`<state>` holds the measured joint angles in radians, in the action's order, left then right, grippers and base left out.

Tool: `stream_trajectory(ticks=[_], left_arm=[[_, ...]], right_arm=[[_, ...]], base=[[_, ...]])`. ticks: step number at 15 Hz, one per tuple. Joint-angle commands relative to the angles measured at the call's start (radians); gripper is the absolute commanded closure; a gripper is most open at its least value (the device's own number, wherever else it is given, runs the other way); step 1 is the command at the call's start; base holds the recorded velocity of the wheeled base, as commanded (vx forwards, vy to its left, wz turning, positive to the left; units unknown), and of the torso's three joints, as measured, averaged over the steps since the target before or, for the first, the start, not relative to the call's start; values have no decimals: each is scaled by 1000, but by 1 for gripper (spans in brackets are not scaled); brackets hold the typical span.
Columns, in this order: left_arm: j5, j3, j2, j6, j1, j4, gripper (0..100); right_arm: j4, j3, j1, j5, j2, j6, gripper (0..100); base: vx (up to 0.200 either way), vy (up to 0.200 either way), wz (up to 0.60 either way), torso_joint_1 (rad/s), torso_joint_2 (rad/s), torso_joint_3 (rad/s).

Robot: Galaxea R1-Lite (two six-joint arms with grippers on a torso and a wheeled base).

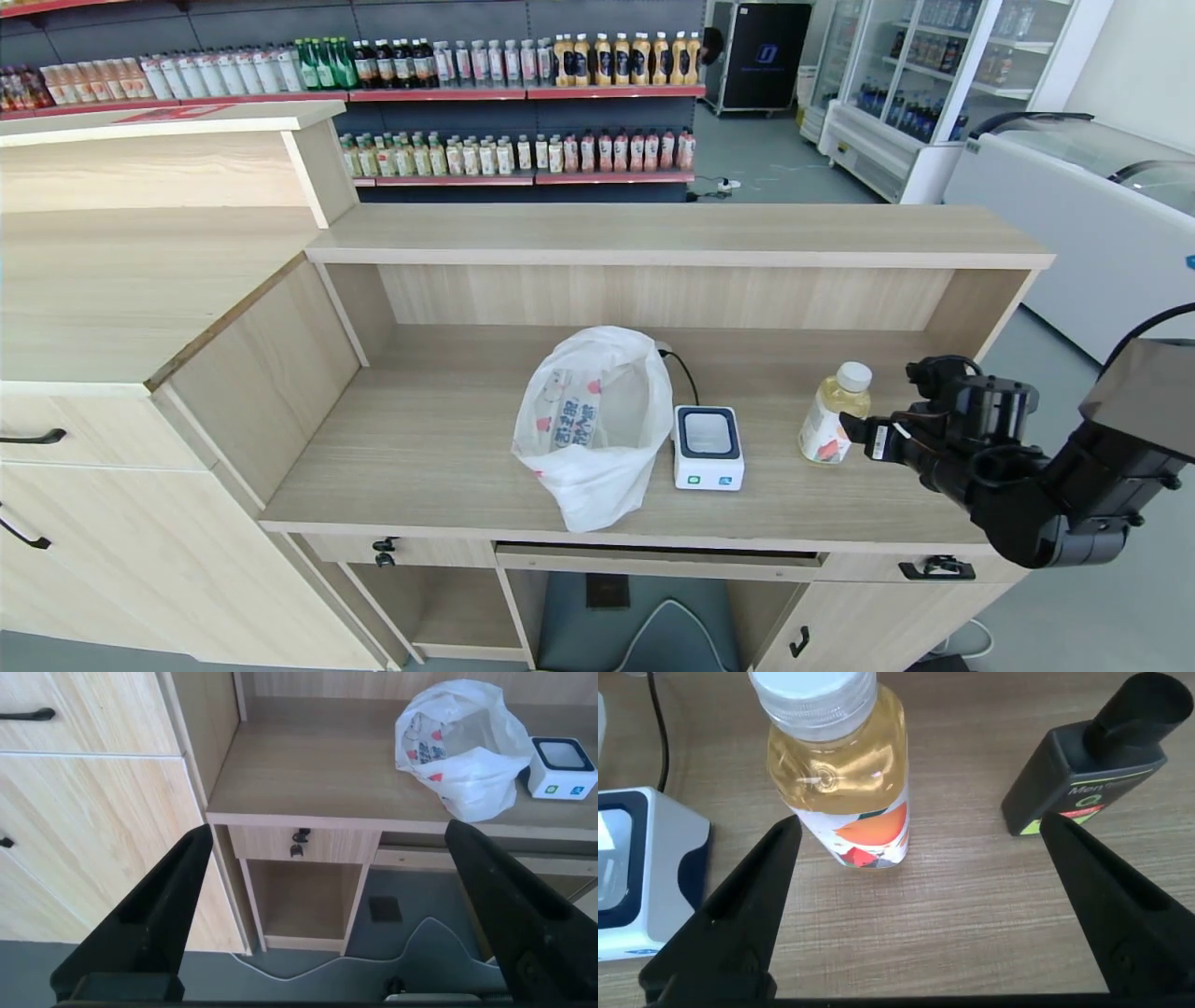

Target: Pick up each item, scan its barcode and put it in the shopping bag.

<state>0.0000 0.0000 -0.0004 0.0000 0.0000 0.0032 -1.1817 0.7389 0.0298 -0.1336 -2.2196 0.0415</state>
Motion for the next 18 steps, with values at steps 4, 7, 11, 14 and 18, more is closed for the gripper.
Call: stream_trajectory(ticks=[4, 7, 11, 14, 18], left_arm=[[0, 0, 0, 0, 0, 0, 0], [0, 0, 0, 0, 0, 0, 0], [0, 0, 0, 0, 0, 0, 0], [0, 0, 0, 0, 0, 0, 0], [0, 0, 0, 0, 0, 0, 0]], right_arm=[[-44, 30, 39, -9, -69, -2, 0], [-67, 56, 48, -12, -104, -32, 0], [-87, 119, 52, -12, -150, -69, 0], [-81, 174, 64, -12, -184, -68, 0], [-76, 231, 76, -12, -230, -68, 0]], base=[[0, 0, 0, 0, 0, 0], [0, 0, 0, 0, 0, 0], [0, 0, 0, 0, 0, 0], [0, 0, 0, 0, 0, 0], [0, 0, 0, 0, 0, 0]])
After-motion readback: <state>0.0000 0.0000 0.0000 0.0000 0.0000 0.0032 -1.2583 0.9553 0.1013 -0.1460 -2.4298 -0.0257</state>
